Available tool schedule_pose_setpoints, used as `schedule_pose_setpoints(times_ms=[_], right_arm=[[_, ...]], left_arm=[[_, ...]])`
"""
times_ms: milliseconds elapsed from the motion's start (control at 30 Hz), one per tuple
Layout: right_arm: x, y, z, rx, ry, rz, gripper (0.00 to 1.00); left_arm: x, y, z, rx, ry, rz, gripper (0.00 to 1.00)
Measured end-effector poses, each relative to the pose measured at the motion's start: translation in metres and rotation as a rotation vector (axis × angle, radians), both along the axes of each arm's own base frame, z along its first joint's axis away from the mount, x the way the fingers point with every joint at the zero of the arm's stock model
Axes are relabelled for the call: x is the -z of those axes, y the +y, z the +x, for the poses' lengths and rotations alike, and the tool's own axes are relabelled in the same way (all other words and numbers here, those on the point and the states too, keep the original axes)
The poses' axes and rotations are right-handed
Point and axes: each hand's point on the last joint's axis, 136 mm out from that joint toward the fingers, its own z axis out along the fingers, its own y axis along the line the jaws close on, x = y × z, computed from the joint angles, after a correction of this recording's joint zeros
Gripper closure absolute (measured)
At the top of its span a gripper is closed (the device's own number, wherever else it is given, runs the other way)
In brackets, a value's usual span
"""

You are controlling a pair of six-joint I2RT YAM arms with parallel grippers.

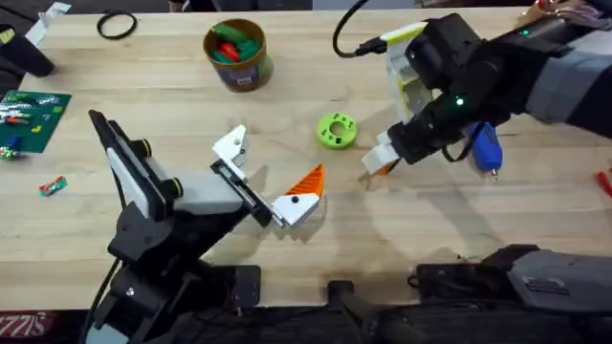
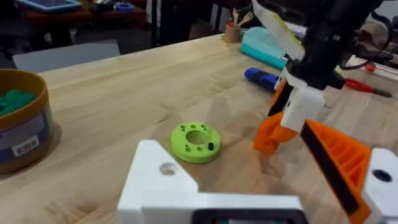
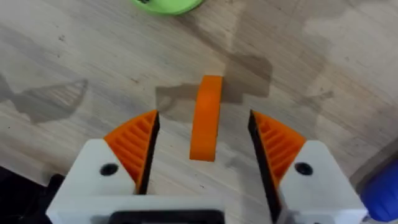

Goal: Pick up the gripper from the table and insert it into the empty holder that is missing its gripper. Then pick up a screw, insert it into the mounting hole, and use the screwdriver to tighten it. Finally, clean up the table by picking up the vegetable and placing it into the bucket.

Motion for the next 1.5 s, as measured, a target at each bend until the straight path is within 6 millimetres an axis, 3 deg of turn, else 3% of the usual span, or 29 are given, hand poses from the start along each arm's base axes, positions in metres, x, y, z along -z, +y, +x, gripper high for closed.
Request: schedule_pose_setpoints(times_ms=[67, 233, 667, 833, 1033, 1167, 1300, 1500], right_arm=[[0.000, 0.000, 0.000, 0.001, 0.001, 0.000, 0.170], [0.000, 0.000, 0.000, 0.006, 0.003, 0.001, 0.459], [0.001, -0.001, -0.002, 0.007, 0.012, -0.004, 0.554], [0.006, -0.001, -0.003, 0.006, 0.032, -0.013, 0.681], [0.007, -0.002, -0.002, 0.009, 0.032, -0.017, 0.976], [0.005, -0.004, -0.005, 0.012, 0.048, -0.021, 0.986], [-0.013, 0.000, 0.003, 0.012, 0.023, -0.008, 0.988], [-0.067, 0.014, 0.024, 0.007, -0.119, 0.080, 0.992]], left_arm=[[0.000, 0.000, 0.000, 0.000, 0.000, 0.000, 0.011], [0.000, 0.000, 0.000, 0.000, 0.000, 0.000, 0.011], [0.000, 0.000, 0.000, 0.000, 0.000, 0.000, 0.011], [0.000, 0.000, 0.000, 0.000, 0.000, 0.000, 0.011], [0.000, 0.000, 0.000, 0.000, 0.000, 0.000, 0.011], [0.000, 0.001, 0.001, -0.007, 0.000, 0.000, 0.011], [0.000, 0.001, 0.001, -0.008, 0.000, 0.001, 0.011], [0.000, 0.002, 0.002, -0.016, 0.000, 0.001, 0.011]])
